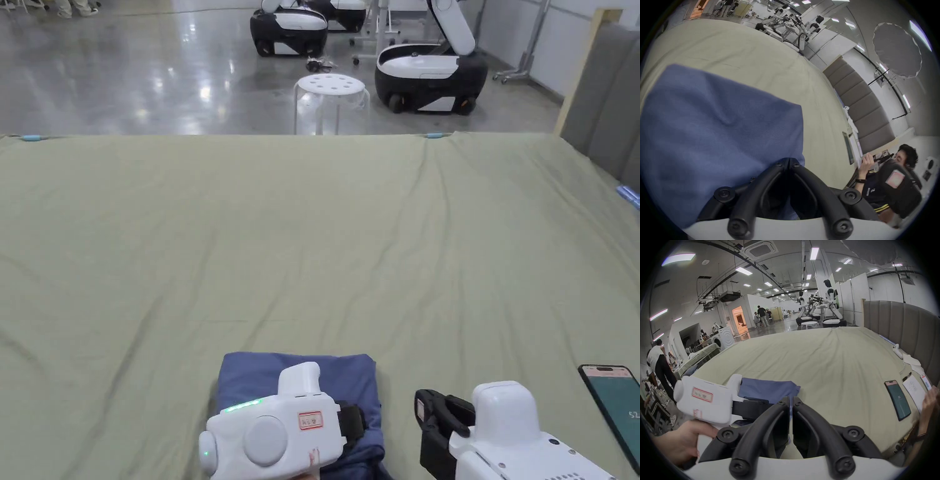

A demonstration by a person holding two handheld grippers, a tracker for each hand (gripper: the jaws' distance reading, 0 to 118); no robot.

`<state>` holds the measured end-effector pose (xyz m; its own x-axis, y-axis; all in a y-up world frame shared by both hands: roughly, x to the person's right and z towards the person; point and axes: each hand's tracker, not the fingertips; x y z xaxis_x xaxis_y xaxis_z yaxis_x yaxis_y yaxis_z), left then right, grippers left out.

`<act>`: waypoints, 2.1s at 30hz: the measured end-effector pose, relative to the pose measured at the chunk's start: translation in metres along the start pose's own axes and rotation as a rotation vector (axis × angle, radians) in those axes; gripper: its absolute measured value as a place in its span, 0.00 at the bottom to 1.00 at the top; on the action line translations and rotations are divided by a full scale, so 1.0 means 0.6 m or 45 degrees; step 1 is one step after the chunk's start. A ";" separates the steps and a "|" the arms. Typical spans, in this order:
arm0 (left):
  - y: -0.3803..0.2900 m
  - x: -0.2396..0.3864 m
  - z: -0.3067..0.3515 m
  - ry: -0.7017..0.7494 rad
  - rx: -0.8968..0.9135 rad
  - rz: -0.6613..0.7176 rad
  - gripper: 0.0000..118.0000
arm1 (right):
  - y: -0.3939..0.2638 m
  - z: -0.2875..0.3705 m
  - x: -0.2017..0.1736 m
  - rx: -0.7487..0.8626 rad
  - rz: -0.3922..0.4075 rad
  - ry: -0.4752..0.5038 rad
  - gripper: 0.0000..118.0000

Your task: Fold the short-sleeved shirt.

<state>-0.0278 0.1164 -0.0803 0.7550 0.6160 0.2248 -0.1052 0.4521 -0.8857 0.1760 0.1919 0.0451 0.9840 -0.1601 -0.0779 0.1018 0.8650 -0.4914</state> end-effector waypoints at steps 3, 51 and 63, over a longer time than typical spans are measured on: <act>0.017 -0.014 0.085 -0.009 0.112 -0.065 0.06 | 0.005 -0.032 -0.016 -0.048 0.027 0.117 0.04; 0.211 -0.665 0.593 0.585 0.145 0.381 0.54 | -0.048 -0.116 -0.127 -0.241 -0.073 0.188 0.02; 0.187 -0.243 0.690 0.753 0.912 -0.214 0.77 | 0.115 -0.036 -0.071 0.060 0.178 0.135 0.02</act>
<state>-0.4175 0.3443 -0.0446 0.9816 0.1684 -0.0895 -0.1894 0.9152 -0.3556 0.1378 0.2482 -0.0043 0.9684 -0.0835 -0.2350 -0.0260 0.9033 -0.4281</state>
